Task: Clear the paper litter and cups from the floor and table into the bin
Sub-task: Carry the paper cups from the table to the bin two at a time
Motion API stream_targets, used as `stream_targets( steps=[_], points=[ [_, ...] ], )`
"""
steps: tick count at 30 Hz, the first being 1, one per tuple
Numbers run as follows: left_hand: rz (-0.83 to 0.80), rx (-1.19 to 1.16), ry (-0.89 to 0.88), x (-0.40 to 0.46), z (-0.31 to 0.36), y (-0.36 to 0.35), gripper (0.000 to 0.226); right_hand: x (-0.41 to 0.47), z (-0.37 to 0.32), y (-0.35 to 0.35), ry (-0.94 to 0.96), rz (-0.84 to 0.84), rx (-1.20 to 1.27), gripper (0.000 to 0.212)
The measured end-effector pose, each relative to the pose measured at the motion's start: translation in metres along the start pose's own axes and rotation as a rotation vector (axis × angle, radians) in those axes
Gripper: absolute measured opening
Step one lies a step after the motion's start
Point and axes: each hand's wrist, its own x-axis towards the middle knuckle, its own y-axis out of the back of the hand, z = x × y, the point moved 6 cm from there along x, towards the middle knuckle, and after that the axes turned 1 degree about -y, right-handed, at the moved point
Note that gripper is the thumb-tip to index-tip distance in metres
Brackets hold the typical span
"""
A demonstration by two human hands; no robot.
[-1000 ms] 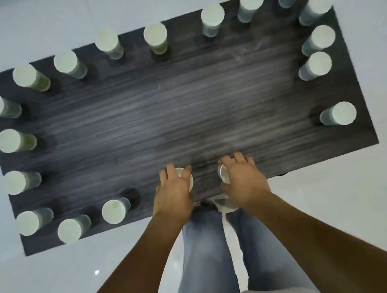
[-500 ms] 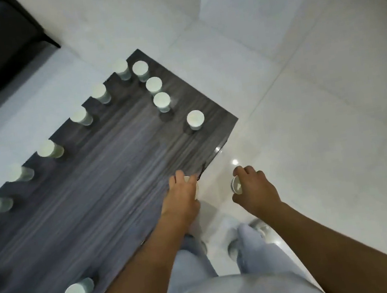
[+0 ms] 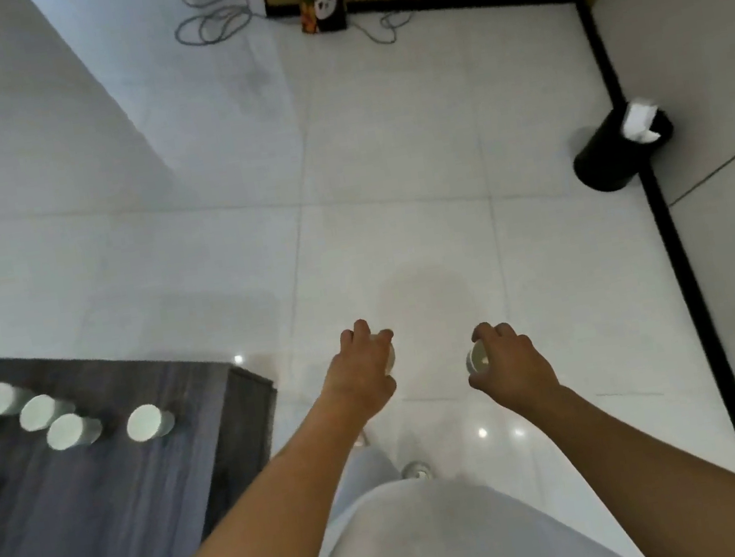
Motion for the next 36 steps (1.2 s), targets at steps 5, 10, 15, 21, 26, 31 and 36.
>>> stream_targets(
  steps=[5,10,15,21,26,31,36],
  points=[
    [-0.1,0.166,-0.183,0.089,0.074,0.012,0.056,0.038,0.072,0.05,-0.166,0.081,0.121,0.049],
    [-0.122,0.231,-0.319,0.192,0.137,0.042,0.06,0.104,0.117,0.108,-0.288,0.131,0.185,0.05],
    [-0.142,0.216,-0.403,0.273,0.18,0.076,0.064,0.164,0.136,0.157,-0.351,0.149,0.216,0.049],
    [-0.189,0.251,-0.467,0.375,0.242,0.116,0.066,0.233,0.172,0.218,-0.429,0.173,0.269,0.049],
    [-0.238,0.337,-0.508,0.444,0.306,0.119,0.065,0.274,0.234,0.256,-0.493,0.163,0.323,0.047],
    [-0.222,0.334,-0.546,0.524,0.403,0.121,0.064,0.328,0.319,0.311,-0.52,0.164,0.347,0.048],
    [-0.222,0.288,-0.536,0.591,0.501,0.126,0.064,0.381,0.399,0.385,-0.509,0.195,0.346,0.05]
  ],
)
